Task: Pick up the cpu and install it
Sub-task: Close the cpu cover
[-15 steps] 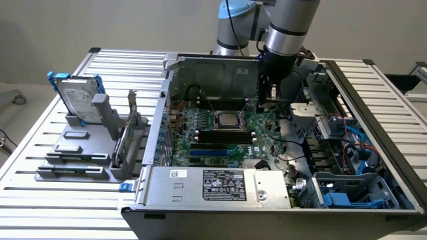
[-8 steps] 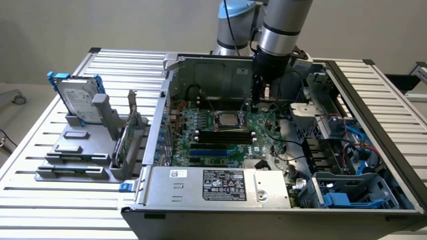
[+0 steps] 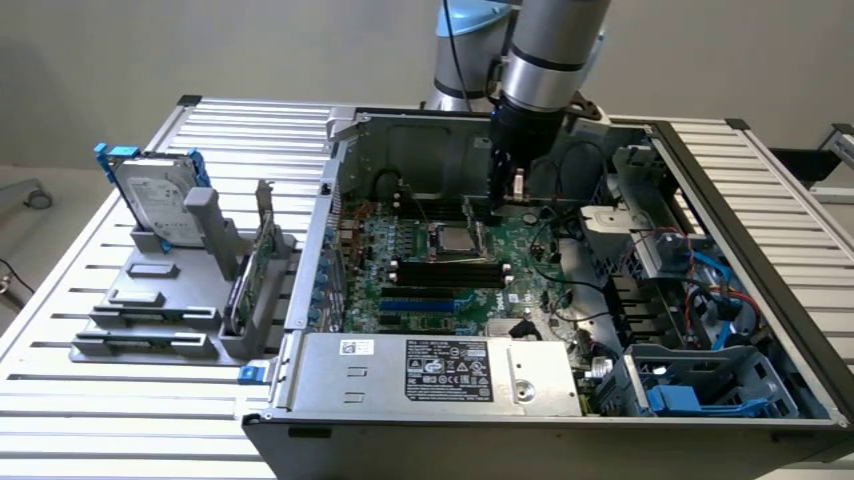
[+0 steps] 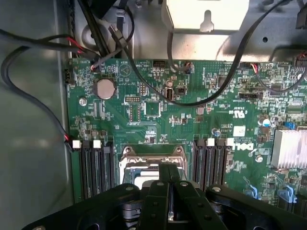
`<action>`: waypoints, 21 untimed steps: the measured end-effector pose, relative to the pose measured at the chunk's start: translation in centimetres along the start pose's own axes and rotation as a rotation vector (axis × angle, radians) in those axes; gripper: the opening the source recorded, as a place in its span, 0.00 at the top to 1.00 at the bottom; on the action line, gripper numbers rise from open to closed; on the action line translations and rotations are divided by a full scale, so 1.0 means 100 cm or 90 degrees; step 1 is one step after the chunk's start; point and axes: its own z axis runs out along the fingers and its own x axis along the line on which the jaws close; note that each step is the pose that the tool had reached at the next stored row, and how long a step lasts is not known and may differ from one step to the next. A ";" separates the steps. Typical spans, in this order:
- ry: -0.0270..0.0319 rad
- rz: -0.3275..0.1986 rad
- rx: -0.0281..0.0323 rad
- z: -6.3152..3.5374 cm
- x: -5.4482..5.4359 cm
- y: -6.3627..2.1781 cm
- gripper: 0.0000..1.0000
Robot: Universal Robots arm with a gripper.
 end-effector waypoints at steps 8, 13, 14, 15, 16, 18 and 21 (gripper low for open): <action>-0.0001 -0.001 0.0234 0.0007 -0.001 -0.0057 0.89; -0.0003 -0.002 0.0449 0.0021 -0.001 -0.0135 0.89; -0.0003 -0.002 0.0489 0.0025 -0.001 -0.0151 0.89; -0.0004 -0.002 0.0531 0.0030 -0.001 -0.0168 0.89; -0.0004 -0.003 0.0566 0.0035 -0.001 -0.0183 0.89; 0.0000 -0.003 0.0626 0.0043 -0.001 -0.0209 0.89; 0.0016 -0.004 0.0715 0.0053 -0.001 -0.0251 0.89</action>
